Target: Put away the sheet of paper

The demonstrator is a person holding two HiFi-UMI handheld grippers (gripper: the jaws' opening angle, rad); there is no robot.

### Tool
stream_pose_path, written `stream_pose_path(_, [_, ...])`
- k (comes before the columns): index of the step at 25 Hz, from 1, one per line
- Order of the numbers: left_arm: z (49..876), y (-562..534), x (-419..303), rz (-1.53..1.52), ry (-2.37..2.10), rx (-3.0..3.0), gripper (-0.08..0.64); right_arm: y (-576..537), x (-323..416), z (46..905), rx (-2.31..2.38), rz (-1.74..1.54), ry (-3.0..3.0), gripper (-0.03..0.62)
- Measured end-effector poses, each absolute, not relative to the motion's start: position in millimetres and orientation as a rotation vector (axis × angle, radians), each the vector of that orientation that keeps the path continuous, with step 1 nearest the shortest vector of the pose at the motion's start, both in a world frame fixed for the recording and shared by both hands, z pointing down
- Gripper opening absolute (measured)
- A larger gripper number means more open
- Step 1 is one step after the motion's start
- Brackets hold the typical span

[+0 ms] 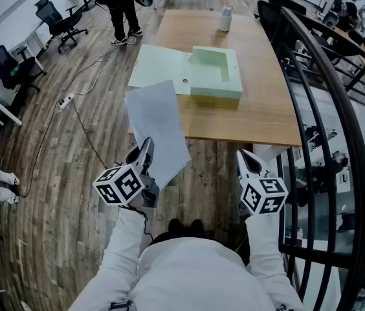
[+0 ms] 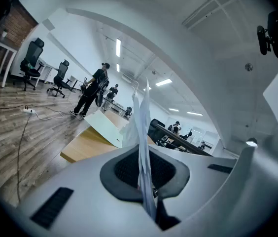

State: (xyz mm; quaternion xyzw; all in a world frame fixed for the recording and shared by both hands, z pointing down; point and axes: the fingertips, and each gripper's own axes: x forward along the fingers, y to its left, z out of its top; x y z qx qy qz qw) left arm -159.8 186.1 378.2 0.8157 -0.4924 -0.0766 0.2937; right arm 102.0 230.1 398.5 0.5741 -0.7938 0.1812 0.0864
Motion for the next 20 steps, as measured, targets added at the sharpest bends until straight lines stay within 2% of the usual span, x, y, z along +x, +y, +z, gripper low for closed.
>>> stream_pose_path(20, [357, 181, -140, -0.239, -1.32, 2.202, 0.017, 229, 126, 393, 1.687, 0.566, -2.472, 0.028])
